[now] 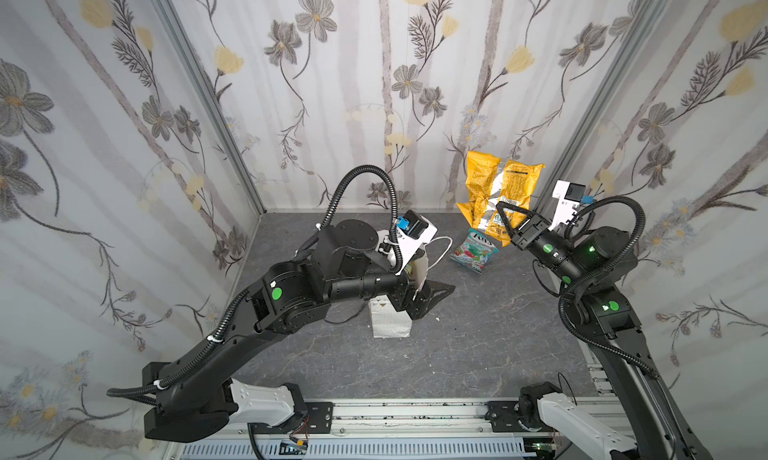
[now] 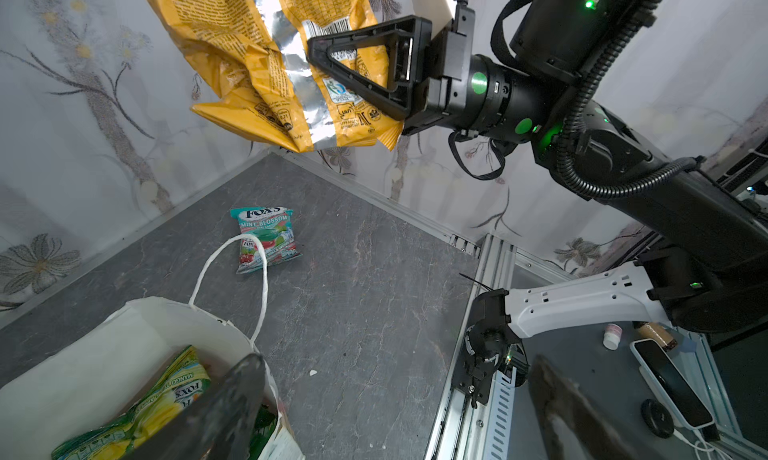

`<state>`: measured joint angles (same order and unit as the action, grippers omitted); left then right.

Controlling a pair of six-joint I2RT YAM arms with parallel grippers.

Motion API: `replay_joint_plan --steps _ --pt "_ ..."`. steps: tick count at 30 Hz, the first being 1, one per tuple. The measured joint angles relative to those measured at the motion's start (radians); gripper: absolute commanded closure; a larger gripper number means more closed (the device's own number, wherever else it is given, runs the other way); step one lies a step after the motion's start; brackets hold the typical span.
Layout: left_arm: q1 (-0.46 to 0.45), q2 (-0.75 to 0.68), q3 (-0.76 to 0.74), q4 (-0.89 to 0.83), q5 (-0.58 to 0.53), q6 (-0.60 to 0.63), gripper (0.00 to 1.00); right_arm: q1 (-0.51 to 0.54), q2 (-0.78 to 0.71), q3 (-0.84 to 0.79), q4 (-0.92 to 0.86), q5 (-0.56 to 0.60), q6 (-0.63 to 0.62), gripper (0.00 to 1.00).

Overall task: Take the snacks out of the paper bag
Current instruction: 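Carry the yellow snack bag beside the candy pack with the right gripper and release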

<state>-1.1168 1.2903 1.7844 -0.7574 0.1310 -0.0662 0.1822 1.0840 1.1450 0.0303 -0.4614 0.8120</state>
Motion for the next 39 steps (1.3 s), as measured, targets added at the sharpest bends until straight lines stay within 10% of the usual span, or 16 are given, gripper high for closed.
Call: replay_joint_plan --steps 17,39 --pt "-0.153 0.072 -0.015 -0.121 -0.275 0.044 0.0 -0.242 0.111 -0.355 0.187 -0.19 0.077 1.0" --pt "-0.154 0.078 -0.048 -0.136 -0.367 0.048 0.0 -0.214 0.599 -0.498 0.312 -0.288 -0.023 1.0"
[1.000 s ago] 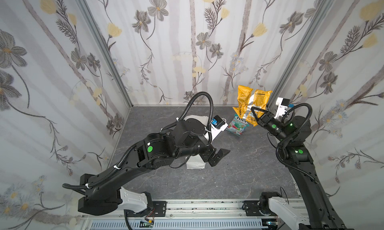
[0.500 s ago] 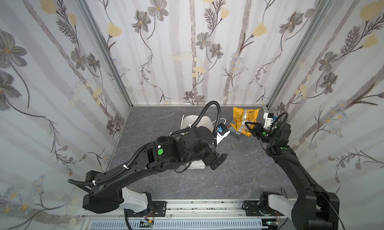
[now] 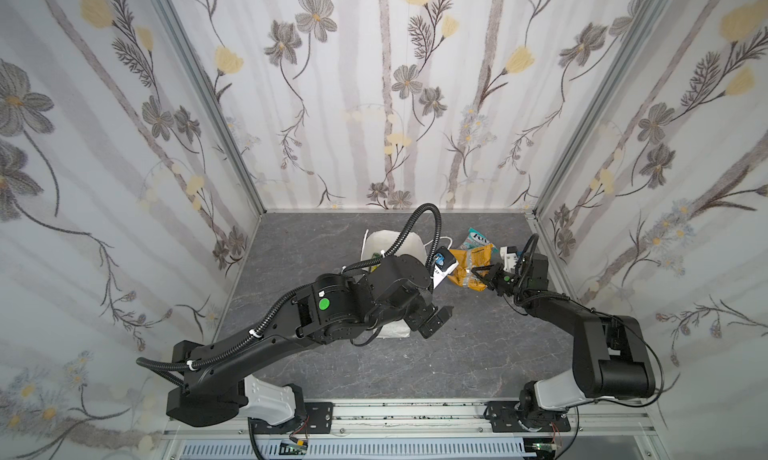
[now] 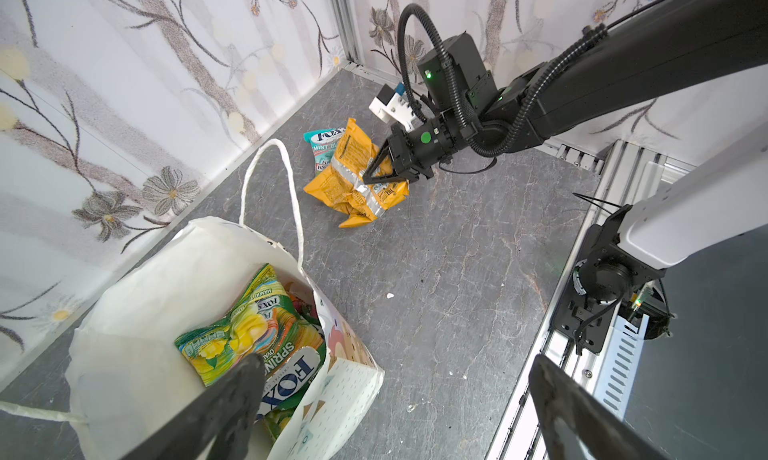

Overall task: Take the snacks out of the paper bag
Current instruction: 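Carry the yellow snack bag beside the candy pack with the right gripper and release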

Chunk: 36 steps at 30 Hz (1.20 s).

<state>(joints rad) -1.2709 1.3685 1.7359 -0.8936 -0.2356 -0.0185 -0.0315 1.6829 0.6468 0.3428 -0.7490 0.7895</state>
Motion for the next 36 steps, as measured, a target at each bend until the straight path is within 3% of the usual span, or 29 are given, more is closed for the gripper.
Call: replay_joint_plan --steps 3,7,12,20,33,36 --pt "0.0 -0.002 -0.002 0.001 0.0 0.0 0.0 0.008 0.039 -0.014 0.032 0.004 -0.007 0.98" --pt "0.0 -0.009 -0.013 0.002 -0.005 0.0 0.0 0.015 0.085 -0.027 0.058 0.011 -0.015 0.81" --pt "0.0 -0.023 -0.031 0.008 -0.026 0.0 0.0 0.018 0.105 -0.042 0.063 0.026 -0.04 0.68" --pt "0.0 -0.053 -0.054 0.025 -0.048 -0.001 0.0 0.022 0.044 -0.05 -0.023 0.114 -0.114 0.32" --pt "-0.001 -0.074 -0.074 0.053 -0.061 -0.024 0.0 0.024 -0.055 -0.025 -0.239 0.266 -0.255 0.02" --pt "-0.001 -0.08 -0.076 0.057 -0.079 -0.034 0.0 0.024 -0.104 -0.024 -0.283 0.305 -0.276 0.01"
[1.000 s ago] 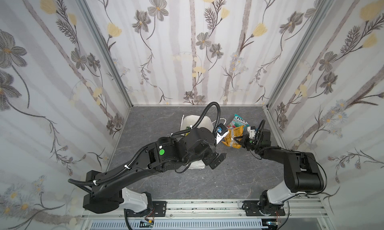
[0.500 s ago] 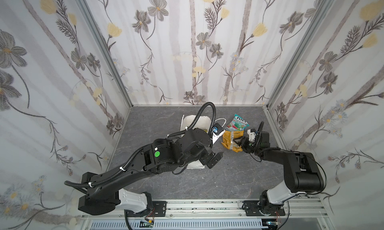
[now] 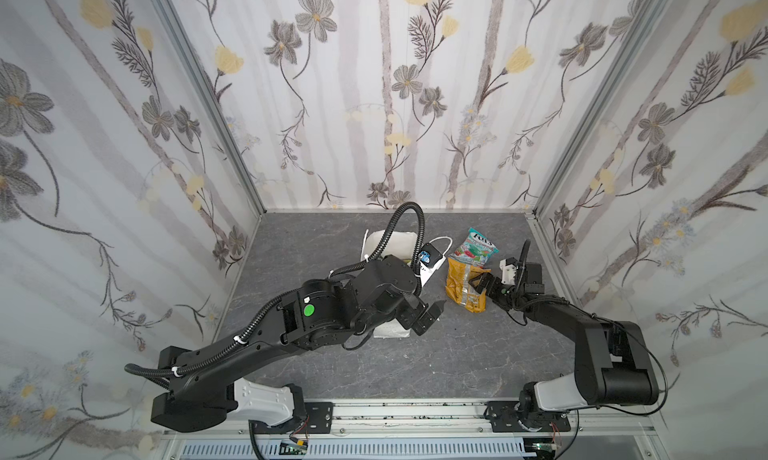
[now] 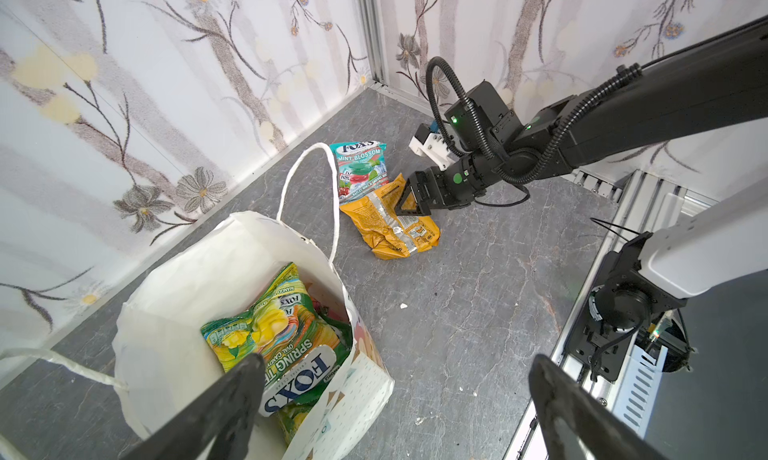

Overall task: Take the snacks out of the paper bag
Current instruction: 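Move the left gripper over the bag while the right gripper returns toward the bag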

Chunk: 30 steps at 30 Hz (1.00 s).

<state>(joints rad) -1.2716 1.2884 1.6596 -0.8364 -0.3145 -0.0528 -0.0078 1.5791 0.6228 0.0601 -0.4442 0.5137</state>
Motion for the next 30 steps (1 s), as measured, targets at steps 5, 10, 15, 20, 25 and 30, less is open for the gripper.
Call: replay_joint_plan --steps 5,10,15,20,25,30 --pt "0.003 -0.011 -0.005 0.015 -0.034 -0.008 0.0 0.0 -0.121 0.015 -0.05 0.037 -0.018 0.01" --pt "0.02 -0.02 -0.006 0.027 -0.069 -0.027 0.0 0.011 -0.268 0.047 -0.096 0.054 -0.017 0.01" --pt "0.071 -0.02 0.003 0.033 -0.097 -0.058 0.0 0.06 -0.406 0.109 -0.121 0.057 0.006 0.01" --pt "0.148 -0.003 0.05 0.031 -0.103 -0.088 0.0 0.155 -0.488 0.228 -0.152 0.056 0.035 0.01" --pt "0.233 0.068 0.143 -0.01 -0.079 -0.102 0.0 0.296 -0.52 0.333 -0.164 0.057 0.051 0.01" --pt "0.326 0.186 0.273 -0.078 -0.033 -0.107 0.02 0.444 -0.531 0.413 -0.17 0.072 0.054 0.01"
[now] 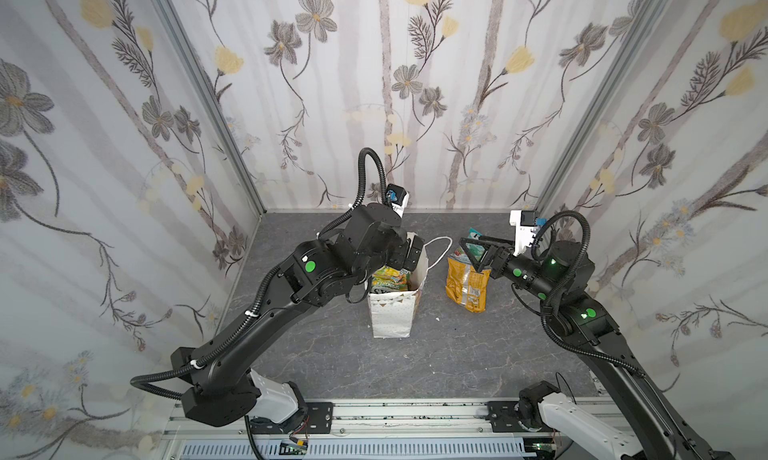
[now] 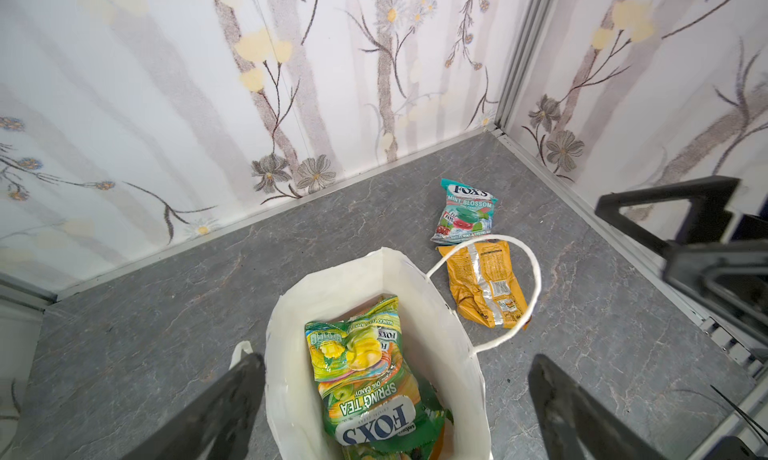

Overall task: Take the snacks out of the paper bag
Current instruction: 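Move the left gripper over the bag while the right gripper returns toward the bag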

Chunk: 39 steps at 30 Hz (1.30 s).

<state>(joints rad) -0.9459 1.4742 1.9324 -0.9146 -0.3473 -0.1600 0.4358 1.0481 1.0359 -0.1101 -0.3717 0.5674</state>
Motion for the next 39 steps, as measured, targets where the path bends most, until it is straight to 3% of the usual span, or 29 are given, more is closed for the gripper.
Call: replay_joint_plan --steps 8,17,39 --pt "0.105 0.219 0.222 -0.142 0.097 0.0 0.09 0.198 0.029 0.096 -0.028 0.015 -0.024 0.01" --pt "0.13 0.427 0.373 -0.305 0.183 0.0 0.15 0.254 0.0 0.075 -0.053 0.024 -0.03 0.01" --pt "0.158 0.402 -0.01 -0.264 0.24 -0.07 0.17 0.259 -0.092 0.019 -0.056 0.084 -0.012 0.01"
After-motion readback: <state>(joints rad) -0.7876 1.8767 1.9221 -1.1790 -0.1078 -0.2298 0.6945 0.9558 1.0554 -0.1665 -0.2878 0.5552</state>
